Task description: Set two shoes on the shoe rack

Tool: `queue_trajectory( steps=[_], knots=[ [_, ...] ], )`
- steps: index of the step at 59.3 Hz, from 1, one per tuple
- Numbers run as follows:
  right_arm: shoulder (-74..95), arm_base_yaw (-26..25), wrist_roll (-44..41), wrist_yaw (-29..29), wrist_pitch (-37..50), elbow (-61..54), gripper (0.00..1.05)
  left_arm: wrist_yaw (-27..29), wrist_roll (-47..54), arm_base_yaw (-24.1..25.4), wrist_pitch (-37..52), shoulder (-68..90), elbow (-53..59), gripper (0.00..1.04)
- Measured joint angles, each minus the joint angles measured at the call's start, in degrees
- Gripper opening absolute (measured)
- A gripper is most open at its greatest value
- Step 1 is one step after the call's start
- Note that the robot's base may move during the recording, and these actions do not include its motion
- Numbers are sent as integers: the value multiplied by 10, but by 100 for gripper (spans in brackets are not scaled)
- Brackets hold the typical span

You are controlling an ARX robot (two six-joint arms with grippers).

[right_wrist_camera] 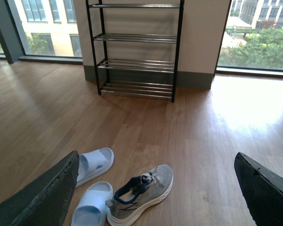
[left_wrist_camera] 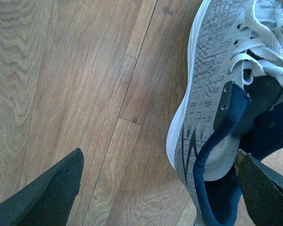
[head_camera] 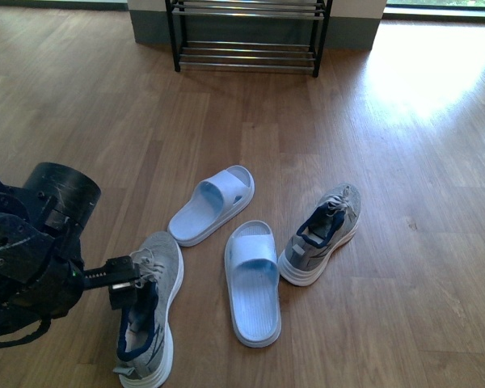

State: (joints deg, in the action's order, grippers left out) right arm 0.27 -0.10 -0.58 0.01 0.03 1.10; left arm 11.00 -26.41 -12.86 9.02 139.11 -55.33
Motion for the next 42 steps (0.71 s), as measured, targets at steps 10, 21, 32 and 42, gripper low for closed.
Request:
queue_trajectory(
  steps=[10, 21, 32, 42],
  knots=[
    [0, 0, 0, 0, 0, 0, 95, -4, 19, -13, 0, 41, -34, 95],
    [0, 0, 0, 0, 0, 0, 95, 7, 37, -20, -5, 80, -76, 95],
    [0, 0, 0, 0, 0, 0, 95, 6, 70, -22, 4, 142, -121, 95],
    [0, 0, 0, 0, 0, 0, 95, 5, 111, -28, 25, 178, -157, 95]
  ],
)
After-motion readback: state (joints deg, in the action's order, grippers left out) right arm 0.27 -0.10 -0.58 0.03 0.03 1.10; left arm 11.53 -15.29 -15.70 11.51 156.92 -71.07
